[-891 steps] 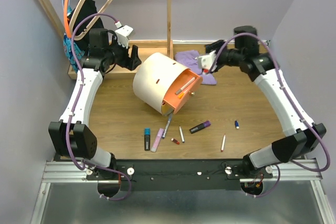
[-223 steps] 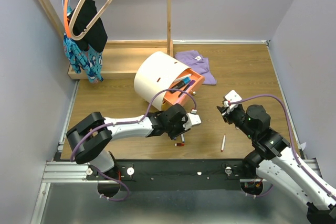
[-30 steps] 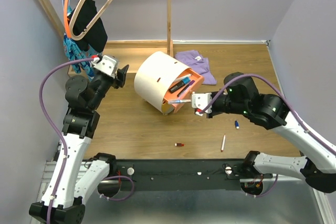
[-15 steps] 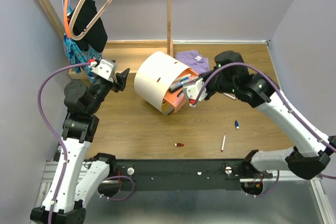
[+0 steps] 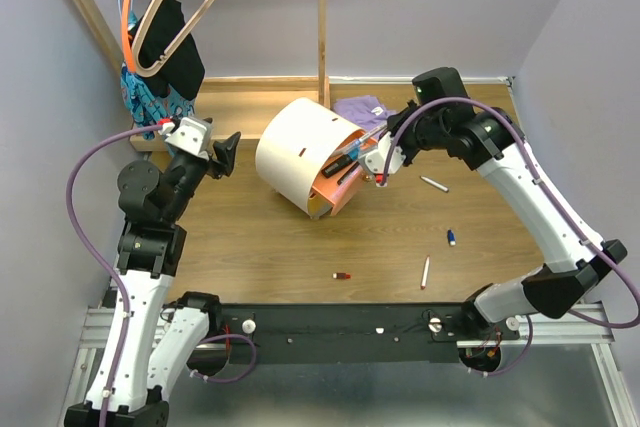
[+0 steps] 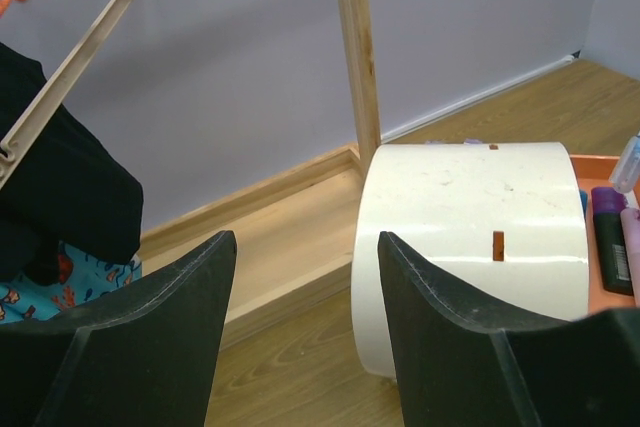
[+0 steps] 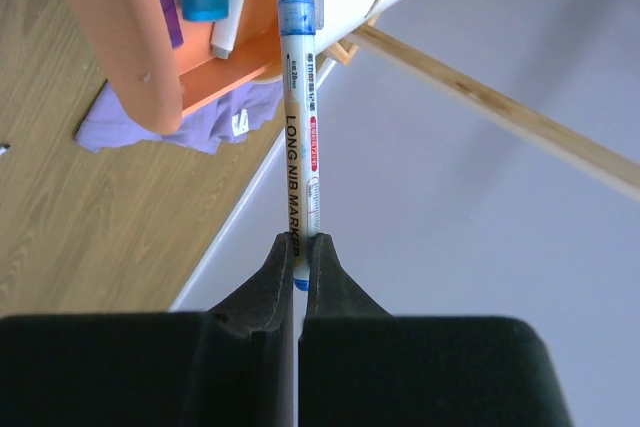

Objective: Sort the stationery into containers
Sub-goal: Place the pen in the drawer.

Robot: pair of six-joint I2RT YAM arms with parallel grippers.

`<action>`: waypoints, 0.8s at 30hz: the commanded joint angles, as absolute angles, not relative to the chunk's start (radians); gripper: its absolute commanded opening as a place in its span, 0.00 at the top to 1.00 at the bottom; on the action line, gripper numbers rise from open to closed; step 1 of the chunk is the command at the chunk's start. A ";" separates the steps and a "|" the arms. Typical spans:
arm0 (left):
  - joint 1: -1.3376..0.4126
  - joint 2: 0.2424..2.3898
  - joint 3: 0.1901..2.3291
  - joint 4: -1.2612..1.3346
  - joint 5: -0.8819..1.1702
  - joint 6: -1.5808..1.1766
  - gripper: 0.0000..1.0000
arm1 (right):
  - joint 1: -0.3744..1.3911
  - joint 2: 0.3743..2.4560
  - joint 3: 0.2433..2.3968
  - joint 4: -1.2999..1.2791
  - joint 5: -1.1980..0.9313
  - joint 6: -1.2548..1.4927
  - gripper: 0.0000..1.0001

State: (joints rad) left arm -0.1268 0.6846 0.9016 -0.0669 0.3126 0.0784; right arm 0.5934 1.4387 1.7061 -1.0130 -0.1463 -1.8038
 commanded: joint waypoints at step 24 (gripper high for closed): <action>-0.083 0.722 0.956 -0.064 0.394 0.009 0.31 | 0.557 1.345 1.588 -0.752 -0.051 -1.220 0.52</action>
State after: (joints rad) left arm -0.0906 0.7002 0.8951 -0.0498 0.3420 0.0162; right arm 0.5865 1.4044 1.5776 -0.9020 -0.1822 -1.6691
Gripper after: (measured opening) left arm 0.686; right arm 0.482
